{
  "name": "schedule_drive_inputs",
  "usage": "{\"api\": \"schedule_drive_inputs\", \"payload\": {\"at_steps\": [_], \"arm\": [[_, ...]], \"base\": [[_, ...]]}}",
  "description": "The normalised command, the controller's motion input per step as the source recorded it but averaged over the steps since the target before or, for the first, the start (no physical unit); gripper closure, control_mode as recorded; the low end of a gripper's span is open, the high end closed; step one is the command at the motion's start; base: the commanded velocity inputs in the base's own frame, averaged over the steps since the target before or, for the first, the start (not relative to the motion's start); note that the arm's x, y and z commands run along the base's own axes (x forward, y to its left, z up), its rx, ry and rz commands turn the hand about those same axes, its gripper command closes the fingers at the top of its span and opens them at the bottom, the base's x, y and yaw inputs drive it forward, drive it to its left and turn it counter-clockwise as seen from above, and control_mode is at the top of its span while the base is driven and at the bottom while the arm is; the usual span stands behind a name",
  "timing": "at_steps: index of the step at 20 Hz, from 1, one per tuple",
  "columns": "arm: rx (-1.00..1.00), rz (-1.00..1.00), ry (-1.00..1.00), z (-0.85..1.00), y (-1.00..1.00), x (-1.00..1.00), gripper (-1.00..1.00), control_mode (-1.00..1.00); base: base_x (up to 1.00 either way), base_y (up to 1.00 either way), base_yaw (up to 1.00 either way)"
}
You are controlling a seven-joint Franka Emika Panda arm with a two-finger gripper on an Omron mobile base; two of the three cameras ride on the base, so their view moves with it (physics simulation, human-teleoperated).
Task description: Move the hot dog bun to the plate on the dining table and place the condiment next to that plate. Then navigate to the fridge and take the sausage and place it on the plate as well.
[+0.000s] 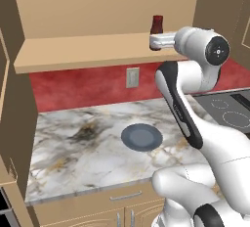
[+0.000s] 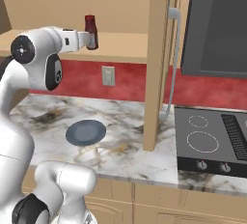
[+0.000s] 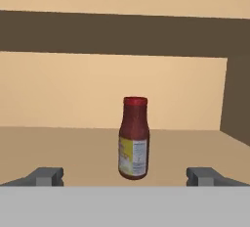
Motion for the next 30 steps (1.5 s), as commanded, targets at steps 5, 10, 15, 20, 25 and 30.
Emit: {"api": "schedule_drive_inputs", "payload": {"at_steps": [5,10,15,20,25,30], "arm": [[0.02,0.0,0.0,-0.11,0.0,0.15,-1.0,-1.0],[0.01,0.0,0.01,0.0,0.0,0.08,-1.0,-1.0],[0.01,0.0,0.0,-0.04,0.03,0.37,-1.0,-1.0],[0.04,0.0,0.0,0.0,-0.03,0.47,-1.0,-1.0],[0.04,0.0,0.0,0.0,-0.15,0.42,-1.0,-1.0],[0.0,0.0,0.0,0.0,-0.07,0.31,-1.0,-1.0]], "base": [[0.0,0.0,0.0],[0.0,0.0,0.0],[0.0,0.0,0.0],[0.0,0.0,0.0],[0.0,0.0,0.0],[0.0,0.0,0.0]]}}
